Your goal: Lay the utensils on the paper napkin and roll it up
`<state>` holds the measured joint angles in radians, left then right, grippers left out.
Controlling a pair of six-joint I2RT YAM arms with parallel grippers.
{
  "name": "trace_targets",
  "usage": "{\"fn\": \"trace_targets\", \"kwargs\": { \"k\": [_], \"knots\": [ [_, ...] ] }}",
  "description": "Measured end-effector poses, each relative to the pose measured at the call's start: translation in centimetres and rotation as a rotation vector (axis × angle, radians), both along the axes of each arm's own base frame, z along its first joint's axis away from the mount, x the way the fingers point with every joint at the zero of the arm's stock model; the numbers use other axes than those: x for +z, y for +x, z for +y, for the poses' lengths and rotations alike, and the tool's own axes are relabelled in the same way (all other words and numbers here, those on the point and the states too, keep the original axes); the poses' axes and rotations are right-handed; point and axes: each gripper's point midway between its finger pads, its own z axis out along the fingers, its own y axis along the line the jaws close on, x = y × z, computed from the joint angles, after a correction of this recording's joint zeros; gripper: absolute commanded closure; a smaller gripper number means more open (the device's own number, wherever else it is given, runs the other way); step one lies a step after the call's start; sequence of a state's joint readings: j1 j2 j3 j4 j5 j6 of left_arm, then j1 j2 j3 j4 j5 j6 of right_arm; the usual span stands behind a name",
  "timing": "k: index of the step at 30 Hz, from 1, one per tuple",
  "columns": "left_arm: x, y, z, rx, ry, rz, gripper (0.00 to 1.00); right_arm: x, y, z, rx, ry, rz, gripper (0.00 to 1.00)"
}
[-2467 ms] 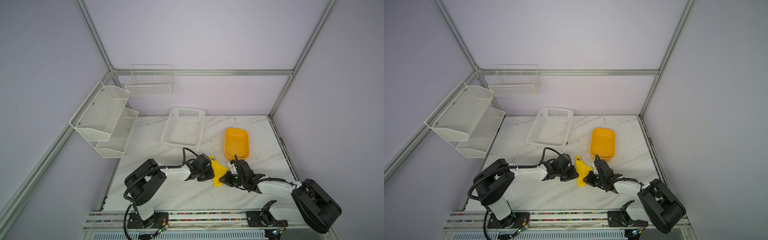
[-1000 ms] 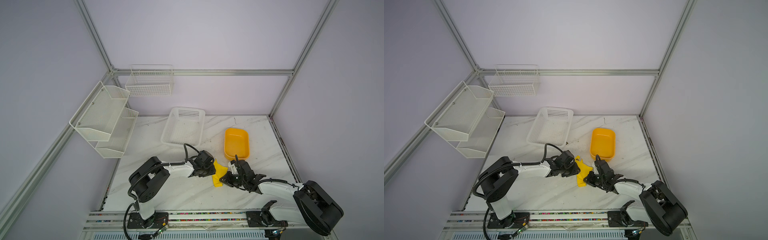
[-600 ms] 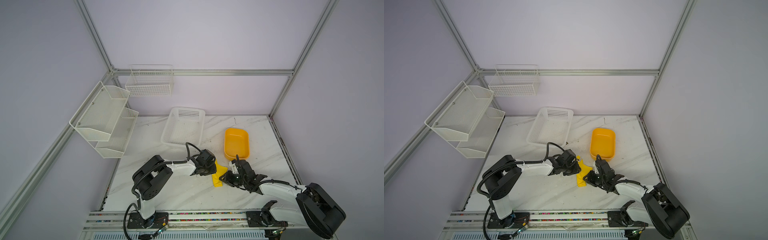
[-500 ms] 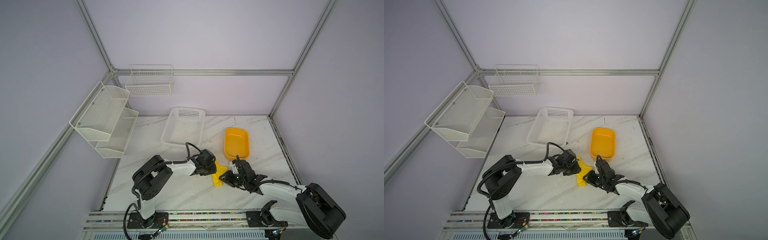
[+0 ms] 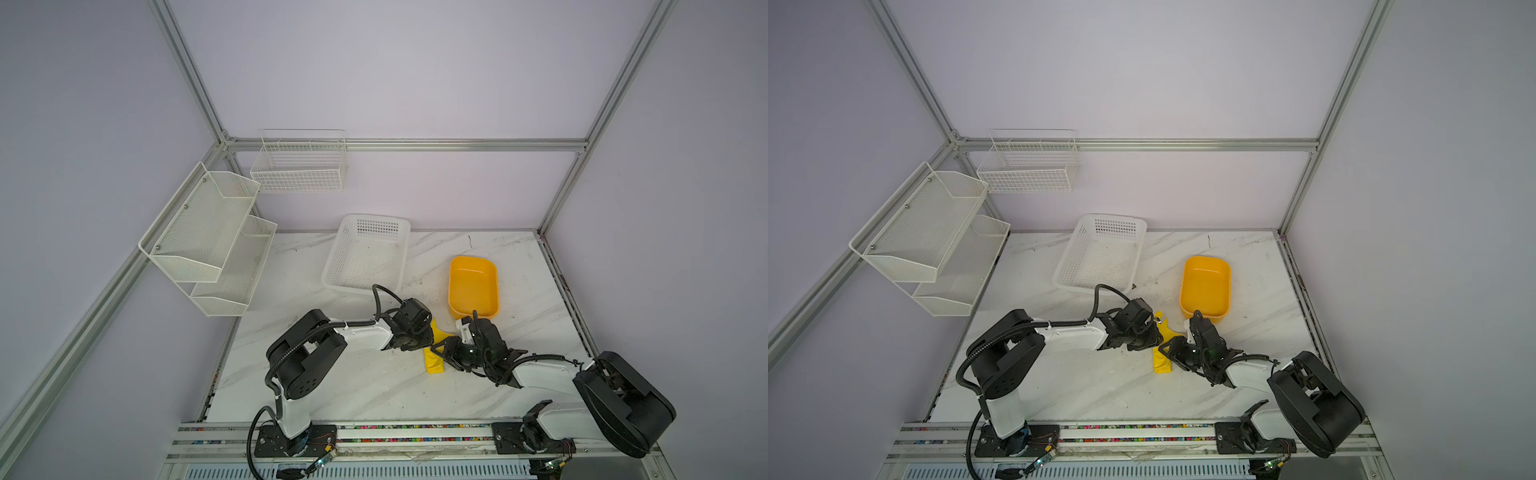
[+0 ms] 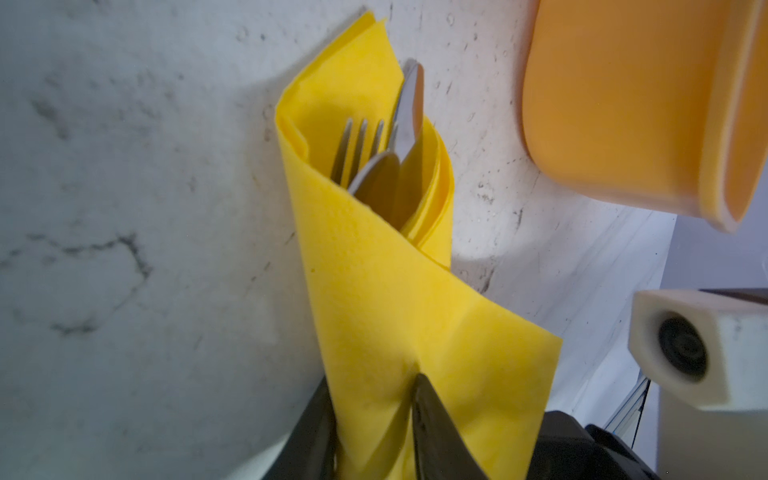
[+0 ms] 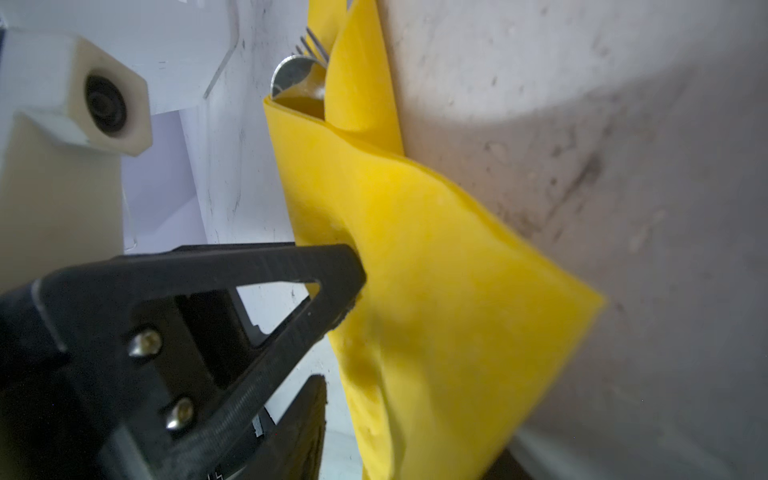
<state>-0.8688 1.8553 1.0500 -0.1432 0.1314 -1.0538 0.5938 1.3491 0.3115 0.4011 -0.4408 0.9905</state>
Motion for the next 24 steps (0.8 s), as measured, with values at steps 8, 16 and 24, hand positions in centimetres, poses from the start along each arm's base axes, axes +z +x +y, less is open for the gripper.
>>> {"fn": "trace_targets", "kwargs": {
  "k": [8, 16, 24],
  "knots": [
    [0.0, 0.0, 0.0, 0.0, 0.0, 0.0, 0.68, -0.2, 0.6, 0.2, 0.0, -0.002, -0.03, 0.59],
    [0.0, 0.0, 0.0, 0.001, 0.0, 0.0, 0.68, -0.5, 1.0, 0.4, 0.013, -0.006, -0.057, 0.67],
    [0.1, 0.1, 0.0, 0.002, -0.003, -0.003, 0.66, -0.7, 1.1, 0.4, 0.022, -0.015, -0.068, 0.83]
  ]
}}
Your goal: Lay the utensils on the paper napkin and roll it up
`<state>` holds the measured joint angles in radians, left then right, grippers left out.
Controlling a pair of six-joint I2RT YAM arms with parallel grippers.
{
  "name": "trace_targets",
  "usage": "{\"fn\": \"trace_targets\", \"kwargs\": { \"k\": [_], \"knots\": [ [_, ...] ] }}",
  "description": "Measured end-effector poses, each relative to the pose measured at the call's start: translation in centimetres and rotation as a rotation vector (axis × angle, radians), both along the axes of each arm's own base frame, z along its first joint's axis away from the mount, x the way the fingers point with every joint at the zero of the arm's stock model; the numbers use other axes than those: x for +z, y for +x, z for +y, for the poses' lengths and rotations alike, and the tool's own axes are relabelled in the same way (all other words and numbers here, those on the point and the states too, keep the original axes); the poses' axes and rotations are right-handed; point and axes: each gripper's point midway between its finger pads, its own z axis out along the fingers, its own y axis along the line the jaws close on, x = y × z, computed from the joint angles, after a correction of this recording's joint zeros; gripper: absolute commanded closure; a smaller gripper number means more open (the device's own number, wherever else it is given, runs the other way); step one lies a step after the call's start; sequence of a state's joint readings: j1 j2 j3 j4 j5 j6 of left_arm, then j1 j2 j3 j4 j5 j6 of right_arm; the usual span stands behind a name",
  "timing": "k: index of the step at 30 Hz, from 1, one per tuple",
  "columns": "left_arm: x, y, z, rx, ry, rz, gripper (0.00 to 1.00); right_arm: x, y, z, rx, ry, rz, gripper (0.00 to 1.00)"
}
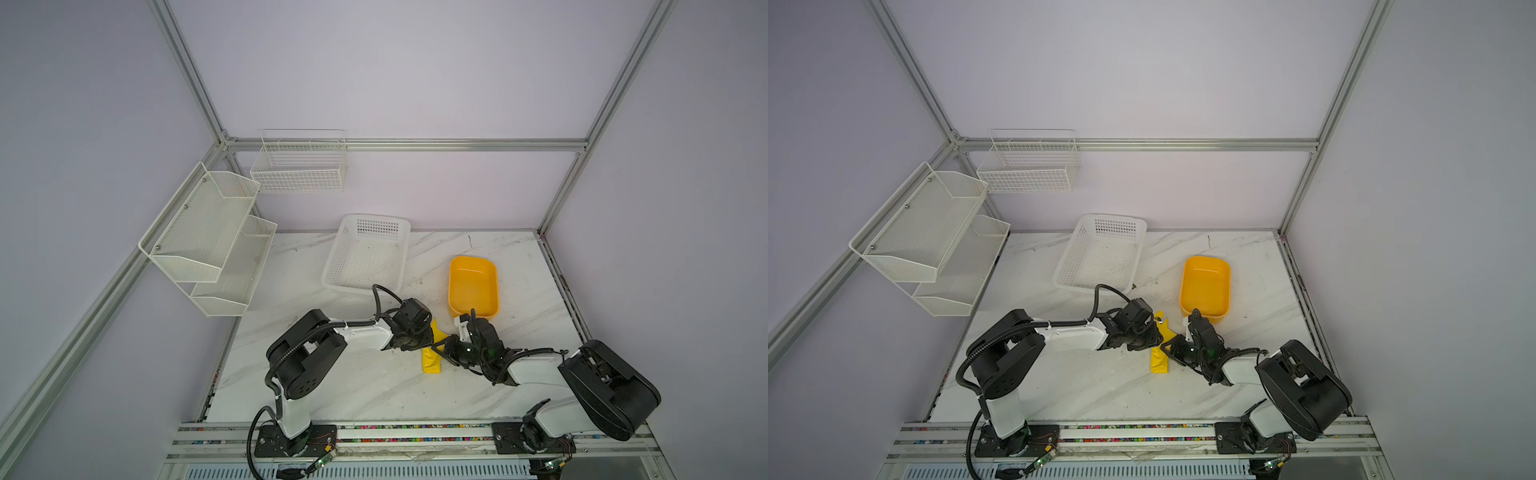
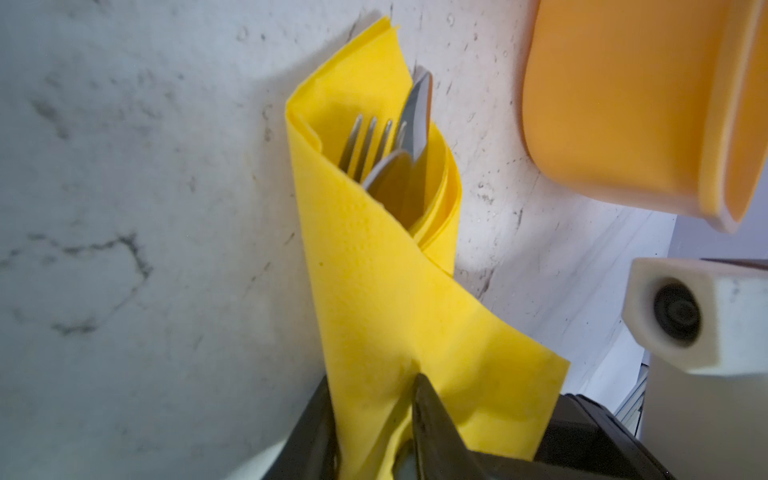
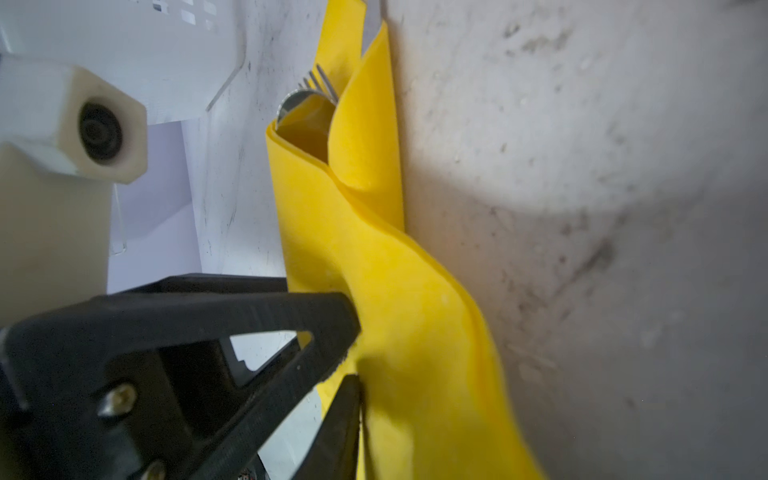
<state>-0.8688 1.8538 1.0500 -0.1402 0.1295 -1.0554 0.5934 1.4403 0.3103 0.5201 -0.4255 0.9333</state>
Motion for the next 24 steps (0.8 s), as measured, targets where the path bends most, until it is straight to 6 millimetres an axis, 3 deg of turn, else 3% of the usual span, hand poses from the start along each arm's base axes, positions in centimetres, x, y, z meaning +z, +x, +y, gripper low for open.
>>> {"fn": "trace_targets", "kwargs": {
  "k": [4, 10, 17, 24],
  "knots": [
    [0.4, 0.1, 0.2, 0.006, 0.004, -0.01, 0.59, -0.2, -0.2, -0.1, 0.0, -0.002, 0.004, 0.87],
    [1.9, 0.0, 1.8, 0.044, 0.029, -0.048, 0.39, 0.5, -0.2, 0.0, 0.011, 0.015, -0.02, 0.89],
    [5.6, 0.1, 4.9, 0.138, 0.024, -0.151, 0.31, 1.1, -0.4, 0.4, 0.055, 0.027, -0.058, 0.9],
    [6.1, 0.1, 7.1, 0.198, 0.048, -0.197, 0.27, 1.2, -0.5, 0.4, 0.089, 0.014, -0.09, 0.92]
  ]
}}
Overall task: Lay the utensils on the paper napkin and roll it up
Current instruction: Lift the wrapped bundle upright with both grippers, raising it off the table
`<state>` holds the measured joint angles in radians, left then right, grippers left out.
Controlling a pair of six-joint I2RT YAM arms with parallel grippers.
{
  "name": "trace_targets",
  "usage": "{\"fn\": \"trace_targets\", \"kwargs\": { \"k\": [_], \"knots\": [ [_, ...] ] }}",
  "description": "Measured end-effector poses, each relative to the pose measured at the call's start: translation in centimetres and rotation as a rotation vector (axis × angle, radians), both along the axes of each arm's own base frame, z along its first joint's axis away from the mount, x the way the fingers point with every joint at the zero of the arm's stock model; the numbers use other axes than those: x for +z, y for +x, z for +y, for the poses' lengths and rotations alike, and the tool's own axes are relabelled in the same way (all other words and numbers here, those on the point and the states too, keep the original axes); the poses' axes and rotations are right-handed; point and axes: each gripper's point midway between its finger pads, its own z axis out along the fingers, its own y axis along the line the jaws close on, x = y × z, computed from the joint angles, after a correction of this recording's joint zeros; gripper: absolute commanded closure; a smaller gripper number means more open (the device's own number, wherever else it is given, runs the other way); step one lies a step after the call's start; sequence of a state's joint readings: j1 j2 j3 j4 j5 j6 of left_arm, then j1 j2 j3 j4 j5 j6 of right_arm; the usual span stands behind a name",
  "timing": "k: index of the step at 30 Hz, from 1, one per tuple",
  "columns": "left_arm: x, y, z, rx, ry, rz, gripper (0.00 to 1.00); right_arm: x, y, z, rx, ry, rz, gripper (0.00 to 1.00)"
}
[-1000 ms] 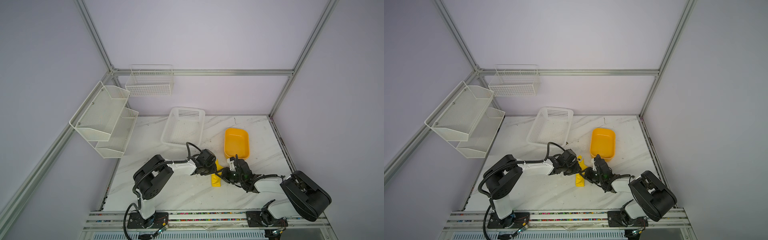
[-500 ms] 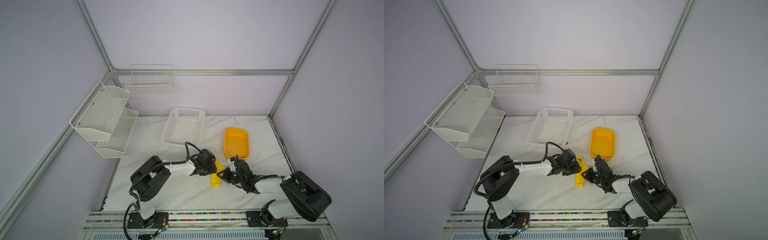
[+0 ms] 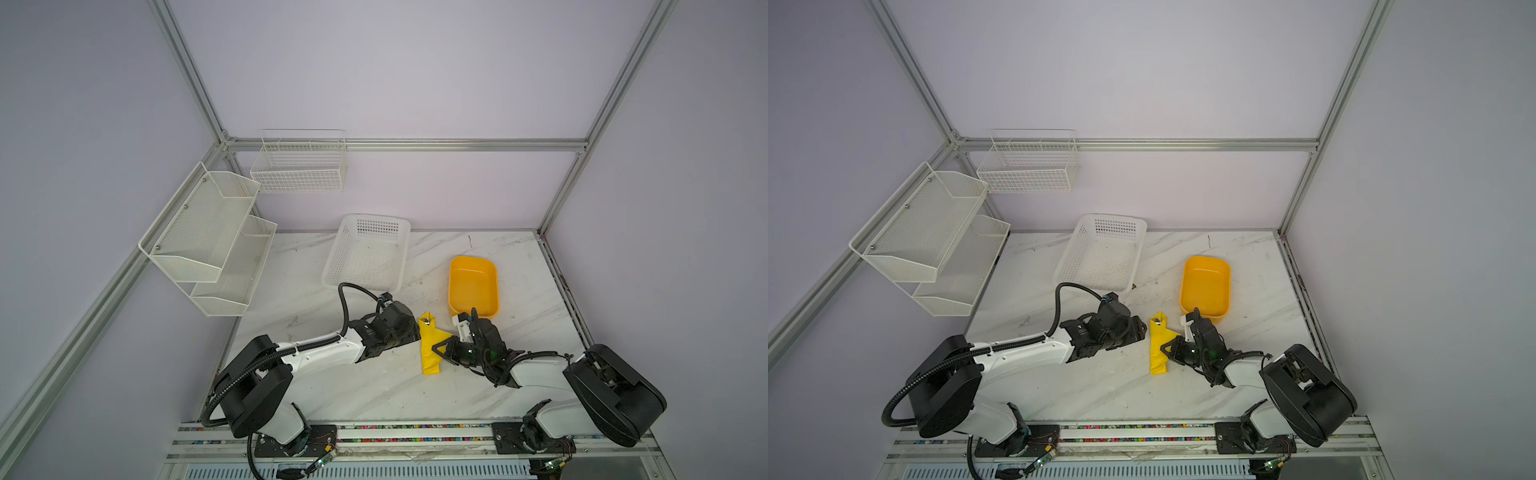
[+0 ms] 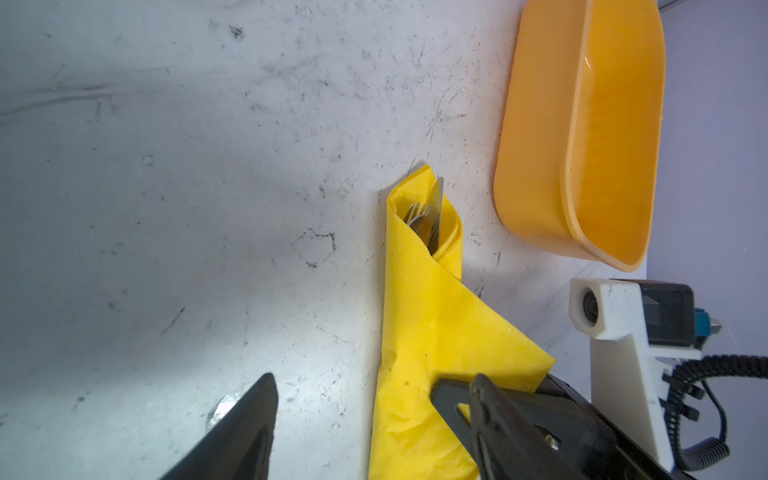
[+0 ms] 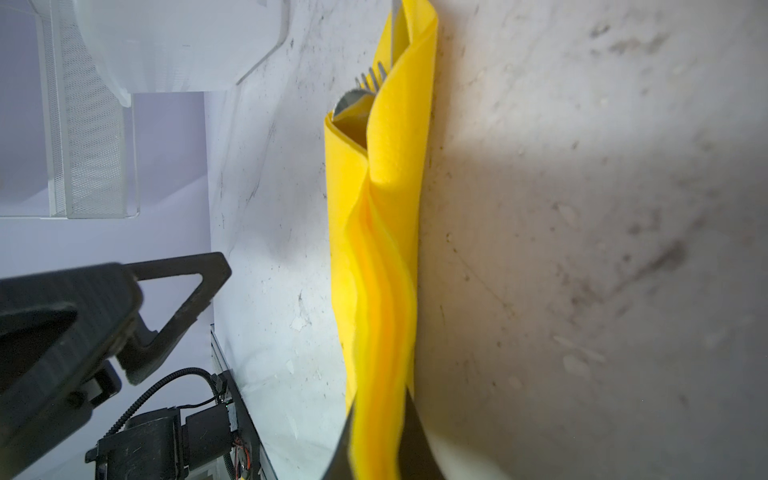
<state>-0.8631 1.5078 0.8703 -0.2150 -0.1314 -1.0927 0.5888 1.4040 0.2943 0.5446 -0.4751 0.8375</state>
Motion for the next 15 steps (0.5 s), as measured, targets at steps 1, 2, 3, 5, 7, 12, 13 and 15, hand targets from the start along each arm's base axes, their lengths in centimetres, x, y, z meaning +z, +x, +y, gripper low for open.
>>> {"fn": "trace_targets", "kwargs": {
  "k": [1, 2, 3, 5, 7, 12, 13, 15],
  "knots": [
    [0.0, 0.0, 0.2, 0.004, 0.002, -0.002, 0.27, 0.0, 0.0, 0.0, 0.004, -0.002, -0.005, 0.92],
    [0.0, 0.0, 0.4, 0.01, 0.002, -0.003, 0.27, 0.1, 0.0, 0.0, 0.01, -0.003, -0.015, 0.92],
    [-0.1, 0.0, 0.5, 0.016, 0.002, -0.004, 0.27, 0.2, 0.1, 0.1, 0.014, -0.004, -0.025, 0.92],
    [0.0, 0.0, 0.8, 0.028, 0.001, -0.007, 0.27, 0.7, 0.2, 0.1, 0.022, -0.003, -0.052, 0.92],
    [0.0, -0.1, 1.3, 0.045, 0.003, -0.012, 0.26, 1.5, 0.3, 0.2, 0.028, 0.005, -0.085, 0.92],
    [0.2, -0.2, 2.3, 0.074, -0.004, -0.03, 0.26, 1.9, 0.5, 0.2, 0.033, 0.007, -0.112, 0.92],
    [0.3, -0.3, 2.5, 0.08, -0.009, -0.032, 0.26, 2.0, 0.5, 0.2, 0.033, 0.007, -0.117, 0.92],
    [0.7, -0.4, 2.9, 0.092, -0.03, -0.047, 0.25, 2.5, 0.5, 0.2, 0.037, 0.011, -0.137, 0.92]
  ]
}}
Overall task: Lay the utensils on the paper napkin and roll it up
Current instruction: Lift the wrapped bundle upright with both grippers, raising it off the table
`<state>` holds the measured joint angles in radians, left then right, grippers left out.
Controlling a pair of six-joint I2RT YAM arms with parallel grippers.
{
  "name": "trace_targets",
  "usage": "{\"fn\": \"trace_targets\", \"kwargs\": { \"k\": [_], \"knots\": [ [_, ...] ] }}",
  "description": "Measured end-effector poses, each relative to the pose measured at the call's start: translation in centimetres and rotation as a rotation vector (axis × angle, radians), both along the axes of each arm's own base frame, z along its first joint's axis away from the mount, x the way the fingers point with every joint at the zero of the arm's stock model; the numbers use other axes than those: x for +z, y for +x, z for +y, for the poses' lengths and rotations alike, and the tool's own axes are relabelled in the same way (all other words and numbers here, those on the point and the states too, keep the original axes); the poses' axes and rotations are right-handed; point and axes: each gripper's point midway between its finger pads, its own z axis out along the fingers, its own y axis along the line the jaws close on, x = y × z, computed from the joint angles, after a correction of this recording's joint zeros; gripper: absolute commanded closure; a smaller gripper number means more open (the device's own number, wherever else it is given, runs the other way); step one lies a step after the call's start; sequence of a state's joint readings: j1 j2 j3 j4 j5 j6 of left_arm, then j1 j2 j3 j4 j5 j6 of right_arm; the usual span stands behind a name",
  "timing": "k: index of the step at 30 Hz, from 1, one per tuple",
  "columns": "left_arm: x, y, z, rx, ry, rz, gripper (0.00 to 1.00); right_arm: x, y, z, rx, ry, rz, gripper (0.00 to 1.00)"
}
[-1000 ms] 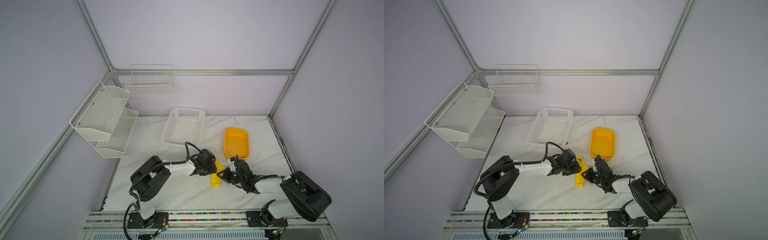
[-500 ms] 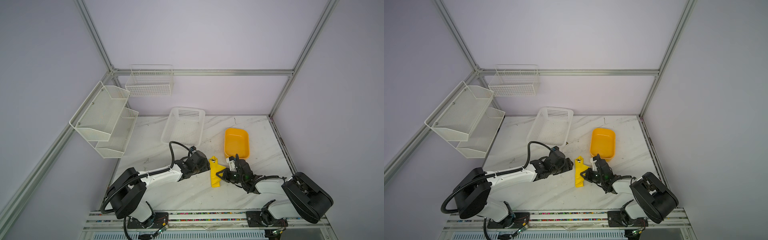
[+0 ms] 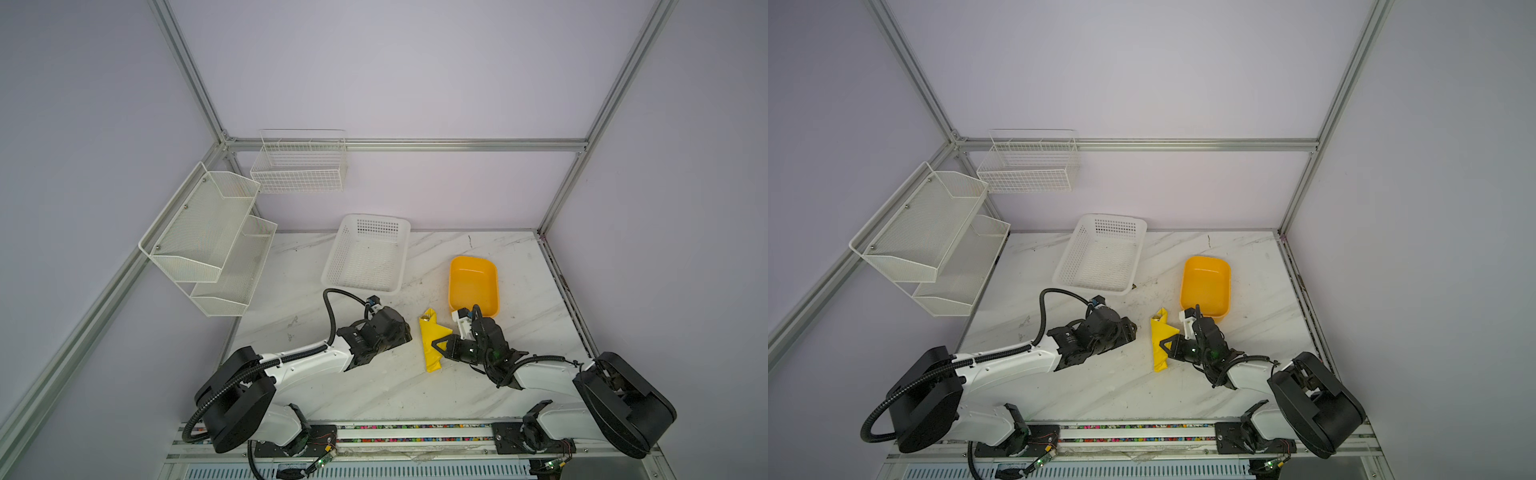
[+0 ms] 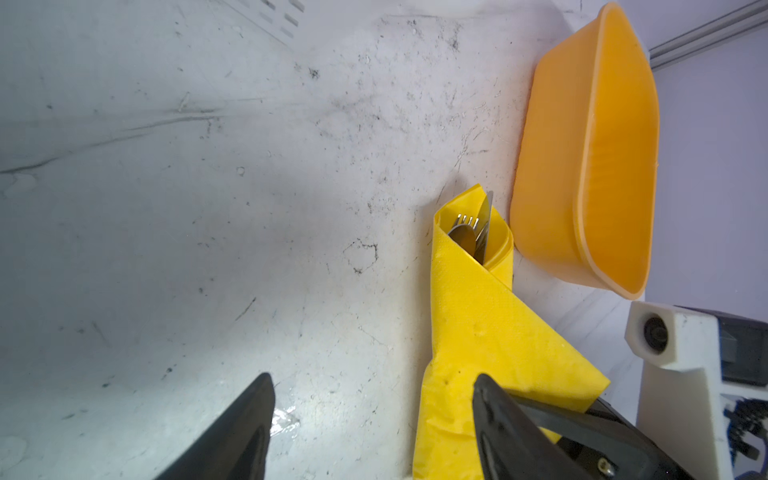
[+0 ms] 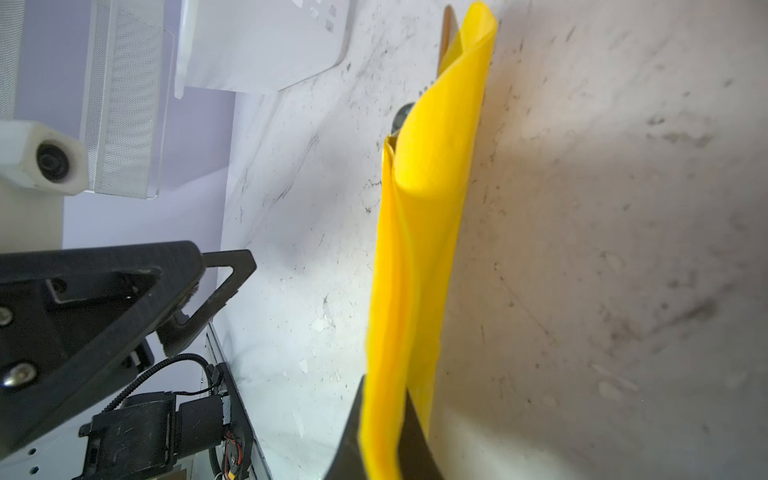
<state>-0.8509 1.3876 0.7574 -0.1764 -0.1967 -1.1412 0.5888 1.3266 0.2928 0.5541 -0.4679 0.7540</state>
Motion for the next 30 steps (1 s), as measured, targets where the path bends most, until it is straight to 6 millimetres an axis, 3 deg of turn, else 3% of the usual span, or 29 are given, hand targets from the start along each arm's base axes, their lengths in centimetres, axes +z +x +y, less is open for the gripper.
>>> {"fn": "trace_targets", "kwargs": {
  "k": [10, 14, 20, 24, 30],
  "knots": [
    [1.9, 0.3, -0.2, -0.018, -0.14, -0.103, 0.12, 3.3, -0.2, 0.5, 0.033, 0.067, -0.086, 0.92],
    [4.2, 0.4, 0.0, -0.046, -0.236, -0.189, 0.05, 5.1, -0.4, 1.2, 0.075, 0.107, -0.11, 0.92],
    [8.5, 1.1, 0.4, -0.111, -0.382, -0.309, 0.04, 9.7, 0.3, 2.8, 0.135, 0.185, -0.183, 0.92],
    [10.3, 1.4, 0.6, -0.162, -0.46, -0.353, 0.04, 13.1, 0.7, 3.7, 0.173, 0.237, -0.241, 0.92],
    [12.7, 0.6, -0.5, -0.267, -0.553, -0.399, 0.03, 16.0, 0.7, 4.5, 0.216, 0.28, -0.287, 0.93]
  ]
}}
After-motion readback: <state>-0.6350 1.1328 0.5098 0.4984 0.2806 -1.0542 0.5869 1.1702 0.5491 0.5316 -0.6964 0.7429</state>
